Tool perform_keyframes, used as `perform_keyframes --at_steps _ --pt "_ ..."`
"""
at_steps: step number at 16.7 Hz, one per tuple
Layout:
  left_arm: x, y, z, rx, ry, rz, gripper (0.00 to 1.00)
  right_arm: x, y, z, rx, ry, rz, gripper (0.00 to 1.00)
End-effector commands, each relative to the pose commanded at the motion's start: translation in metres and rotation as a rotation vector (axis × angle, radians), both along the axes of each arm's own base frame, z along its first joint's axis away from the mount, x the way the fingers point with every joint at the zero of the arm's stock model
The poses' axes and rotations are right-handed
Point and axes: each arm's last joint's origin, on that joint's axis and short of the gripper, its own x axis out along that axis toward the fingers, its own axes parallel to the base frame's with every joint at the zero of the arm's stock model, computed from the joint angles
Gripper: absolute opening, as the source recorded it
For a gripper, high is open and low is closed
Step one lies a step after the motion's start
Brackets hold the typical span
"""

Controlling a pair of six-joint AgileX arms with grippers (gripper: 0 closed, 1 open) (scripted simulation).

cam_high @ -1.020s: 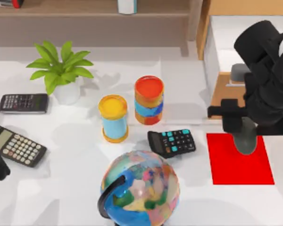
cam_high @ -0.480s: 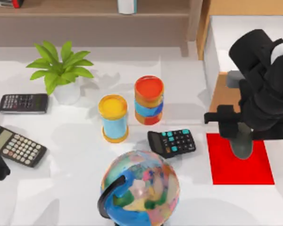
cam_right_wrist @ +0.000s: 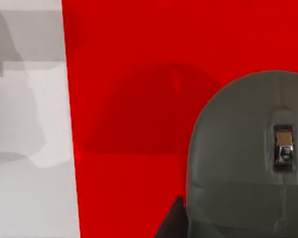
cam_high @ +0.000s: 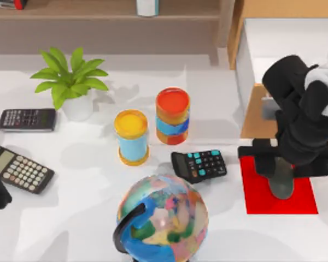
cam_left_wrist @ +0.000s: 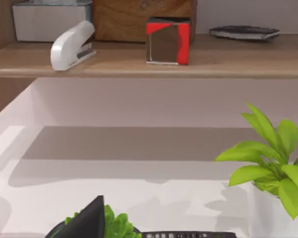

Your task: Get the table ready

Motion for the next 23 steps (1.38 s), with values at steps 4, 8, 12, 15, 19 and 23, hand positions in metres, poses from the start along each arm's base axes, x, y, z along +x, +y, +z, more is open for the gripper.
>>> perform_keyframes --at_steps 4,8,12,15,19,23 --pt "0.0000 0.0000 0.0000 0.000 0.000 0.000 1.00 0.0000 0.0000 0.0000 0.000 0.000 0.000 0.00" --pt "0.0000 0.0000 0.0000 0.000 0.000 0.000 1.00 0.0000 0.0000 0.0000 0.000 0.000 0.000 0.30" --pt "0.0000 0.0000 0.0000 0.000 0.000 0.000 1.00 0.0000 0.0000 0.0000 0.000 0.000 0.000 0.60" --pt "0.0000 0.0000 0.0000 0.000 0.000 0.000 1.00 0.0000 0.0000 0.0000 0.000 0.000 0.000 0.83" --pt "0.0000 0.0000 0.0000 0.000 0.000 0.000 1.00 0.0000 0.0000 0.0000 0.000 0.000 0.000 1.00" --pt "0.0000 0.0000 0.0000 0.000 0.000 0.000 1.00 0.0000 0.0000 0.0000 0.000 0.000 0.000 1.00"
